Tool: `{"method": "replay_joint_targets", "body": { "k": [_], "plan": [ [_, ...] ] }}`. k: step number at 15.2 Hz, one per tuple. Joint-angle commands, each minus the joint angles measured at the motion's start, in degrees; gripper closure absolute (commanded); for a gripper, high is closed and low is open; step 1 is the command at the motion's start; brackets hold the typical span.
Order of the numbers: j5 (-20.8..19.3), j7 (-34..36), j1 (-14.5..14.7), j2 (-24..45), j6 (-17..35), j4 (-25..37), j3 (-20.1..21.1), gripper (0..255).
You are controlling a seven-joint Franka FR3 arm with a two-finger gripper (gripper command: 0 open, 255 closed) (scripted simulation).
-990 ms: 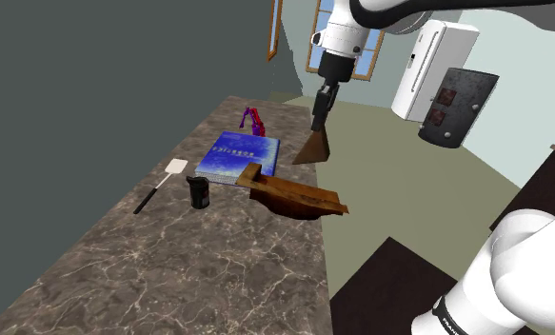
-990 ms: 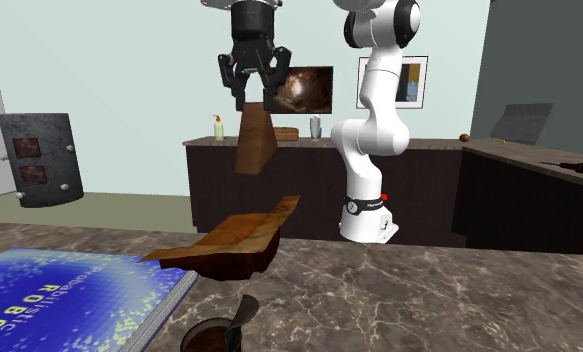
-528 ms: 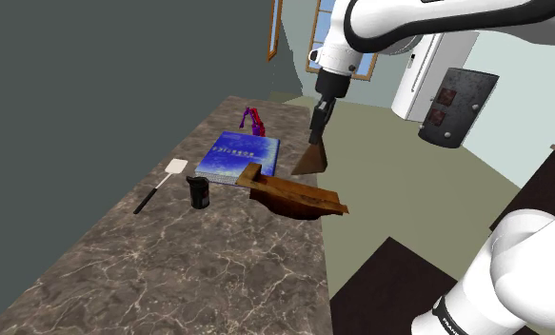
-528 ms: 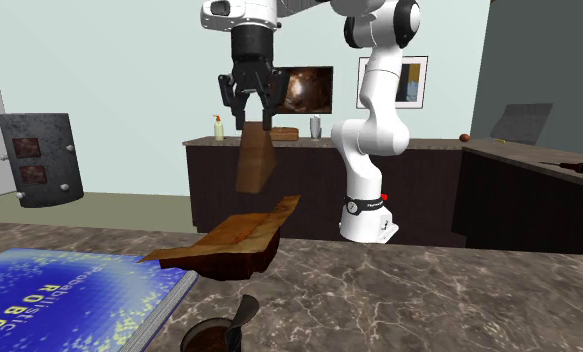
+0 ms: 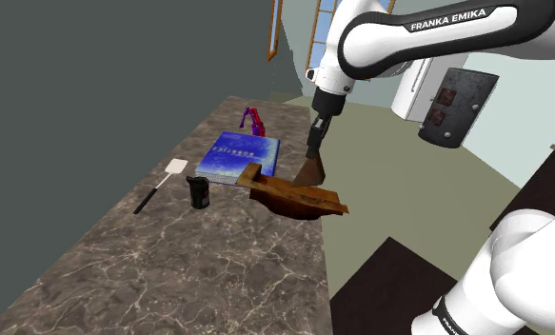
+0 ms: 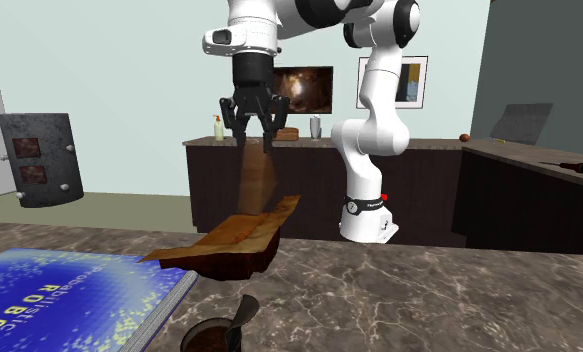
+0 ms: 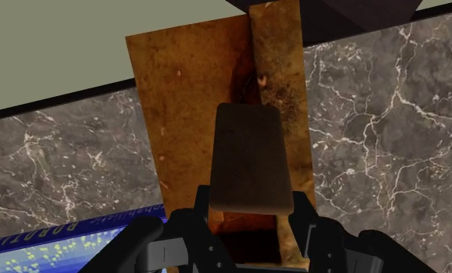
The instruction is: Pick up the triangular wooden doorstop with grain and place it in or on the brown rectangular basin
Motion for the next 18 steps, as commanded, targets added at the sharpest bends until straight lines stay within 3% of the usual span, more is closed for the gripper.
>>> {"method": "replay_joint_targets", "body": {
  "k": [1, 5, 13, 14, 18],
  "plan": [
    [0.04, -0.05, 0.02, 0.12, 1.62, -1.45, 0.03, 255],
    [0.11, -0.17, 0.04, 0.76, 4.55, -3.74, 0.07, 255],
    [0.11, -0.17, 0.05, 0.76, 4.55, -3.74, 0.07, 255],
    [0.11, -0.17, 0.05, 0.76, 4.55, -3.74, 0.07, 0],
    [0.11, -0.17, 0.05, 0.77, 4.55, -3.74, 0.06, 0]
  ]
}}
